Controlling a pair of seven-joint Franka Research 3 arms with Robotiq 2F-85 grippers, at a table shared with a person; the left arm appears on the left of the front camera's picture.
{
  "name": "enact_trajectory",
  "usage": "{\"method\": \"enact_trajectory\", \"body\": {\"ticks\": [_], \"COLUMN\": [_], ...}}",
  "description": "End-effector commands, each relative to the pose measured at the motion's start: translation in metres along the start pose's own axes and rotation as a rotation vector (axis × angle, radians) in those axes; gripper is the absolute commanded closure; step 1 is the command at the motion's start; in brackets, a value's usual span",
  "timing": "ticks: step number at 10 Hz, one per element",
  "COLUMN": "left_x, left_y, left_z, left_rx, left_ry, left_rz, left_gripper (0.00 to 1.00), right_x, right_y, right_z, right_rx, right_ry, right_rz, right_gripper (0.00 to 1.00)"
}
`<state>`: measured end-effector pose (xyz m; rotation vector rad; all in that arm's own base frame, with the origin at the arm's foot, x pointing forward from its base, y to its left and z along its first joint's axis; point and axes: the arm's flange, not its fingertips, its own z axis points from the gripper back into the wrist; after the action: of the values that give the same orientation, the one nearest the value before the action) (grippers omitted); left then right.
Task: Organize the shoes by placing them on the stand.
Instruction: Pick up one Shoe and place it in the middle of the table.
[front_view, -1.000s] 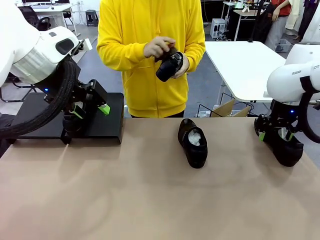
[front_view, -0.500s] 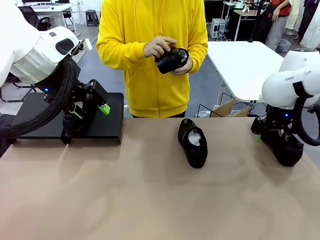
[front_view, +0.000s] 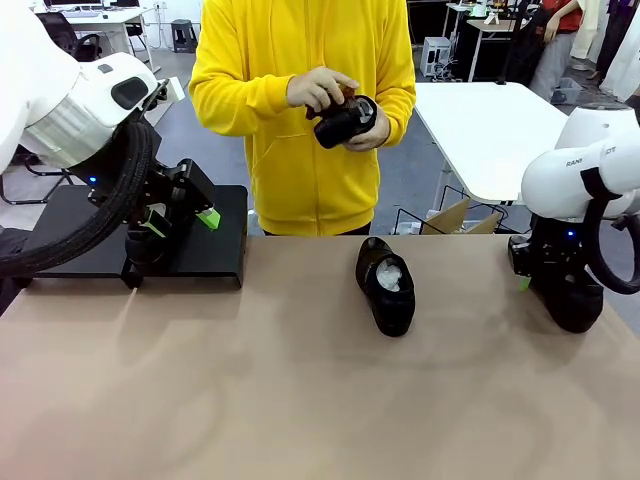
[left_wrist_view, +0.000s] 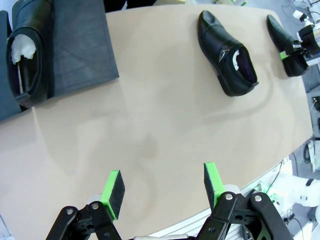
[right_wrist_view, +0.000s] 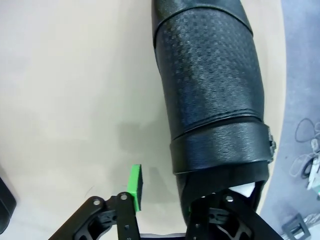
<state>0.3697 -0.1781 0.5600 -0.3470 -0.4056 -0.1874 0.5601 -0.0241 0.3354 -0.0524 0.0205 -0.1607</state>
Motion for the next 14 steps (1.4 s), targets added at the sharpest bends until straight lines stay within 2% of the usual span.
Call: {"method": "enact_trajectory", "body": {"ticks": [1, 6, 8, 9, 10, 12, 14], "left_x": [-0.003, -0.003, -0.003, -0.003, -0.003, -0.003, -0.003], "left_y": [0.002, 0.002, 0.002, 0.002, 0.002, 0.002, 0.002], "left_z": [0.0, 0.0, 0.0, 0.0, 0.0, 0.0, 0.0], "left_rx": [-0.018, -0.018, -0.018, -0.018, -0.018, -0.018, -0.018], "left_ry": [-0.015, -0.015, -0.015, -0.015, -0.015, -0.015, -0.015], "left_rz": [0.004, 0.004, 0.004, 0.004, 0.004, 0.004, 0.004], "left_gripper": [0.17, 0.17, 0.17, 0.17, 0.17, 0.17, 0.17], "right_x": [0.005, 0.005, -0.006, -0.021, -0.037, -0.098, -0.143], "right_y": [0.001, -0.005, -0.005, -0.007, -0.007, 0.012, 0.041], "right_z": [0.004, 0.008, 0.024, 0.04, 0.054, 0.094, 0.109], "right_rx": [-0.009, -0.006, 0.061, 0.105, 0.122, 0.226, 0.305], "right_ry": [-0.014, -0.005, -0.001, -0.005, -0.061, -0.159, -0.077], "right_rz": [0.006, -0.027, -0.055, -0.12, -0.201, -0.317, -0.338], "right_gripper": [1.0, 1.0, 1.0, 1.0, 1.0, 1.0, 1.0]}}
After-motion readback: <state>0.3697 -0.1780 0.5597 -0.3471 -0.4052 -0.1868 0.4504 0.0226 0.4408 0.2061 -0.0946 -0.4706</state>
